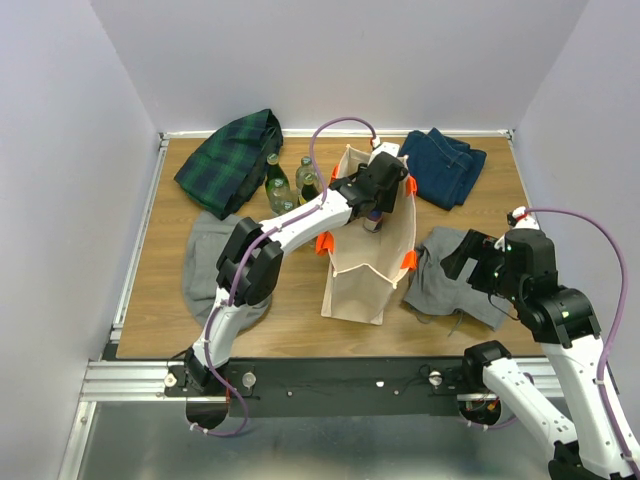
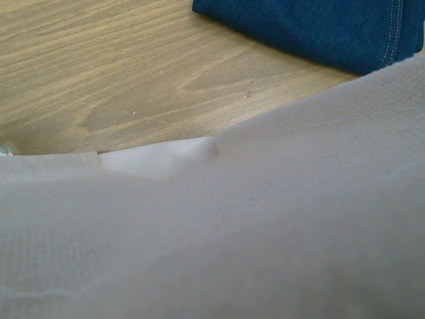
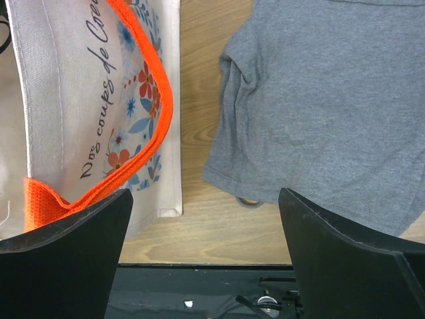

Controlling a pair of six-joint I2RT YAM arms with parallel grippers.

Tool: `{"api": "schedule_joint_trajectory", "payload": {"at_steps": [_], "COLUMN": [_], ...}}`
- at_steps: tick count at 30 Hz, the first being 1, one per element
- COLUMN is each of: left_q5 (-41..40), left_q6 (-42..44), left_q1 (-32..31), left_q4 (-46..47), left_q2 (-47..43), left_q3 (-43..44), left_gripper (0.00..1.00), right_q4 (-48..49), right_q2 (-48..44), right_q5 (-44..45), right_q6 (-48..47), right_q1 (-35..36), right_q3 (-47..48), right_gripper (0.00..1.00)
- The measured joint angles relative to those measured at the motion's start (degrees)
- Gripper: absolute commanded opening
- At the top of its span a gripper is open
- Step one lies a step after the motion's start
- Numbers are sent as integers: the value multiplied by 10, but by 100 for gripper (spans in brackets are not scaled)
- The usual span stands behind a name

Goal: Take the beverage out of the canvas bag
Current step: Take out the drink from the canvas bag.

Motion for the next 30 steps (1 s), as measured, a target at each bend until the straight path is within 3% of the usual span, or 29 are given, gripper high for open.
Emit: {"api": "schedule_joint_trajectory", "payload": {"at_steps": [7, 13, 22, 25, 30], "left_q5": [3, 7, 7, 7, 7], "left_q6": [-2, -2, -2, -4, -4], "left_q1": [0, 0, 0, 0, 0], "left_q4": [11, 11, 11, 16, 18], "left_q2": [0, 0, 0, 0, -1], "left_q3": [-6, -8, -10, -17, -19], "left_gripper": [75, 75, 67, 56, 52], "right_q4": [0, 0, 0, 0, 0], "right_q2": [1, 1, 1, 1, 1], "right_q5": [0, 0, 0, 0, 0], "right_q6": [0, 0, 0, 0, 0], "right_q1": [0, 0, 0, 0, 0], "right_q3": [0, 0, 0, 0, 0], "right_gripper": [100, 100, 100, 100, 100]}}
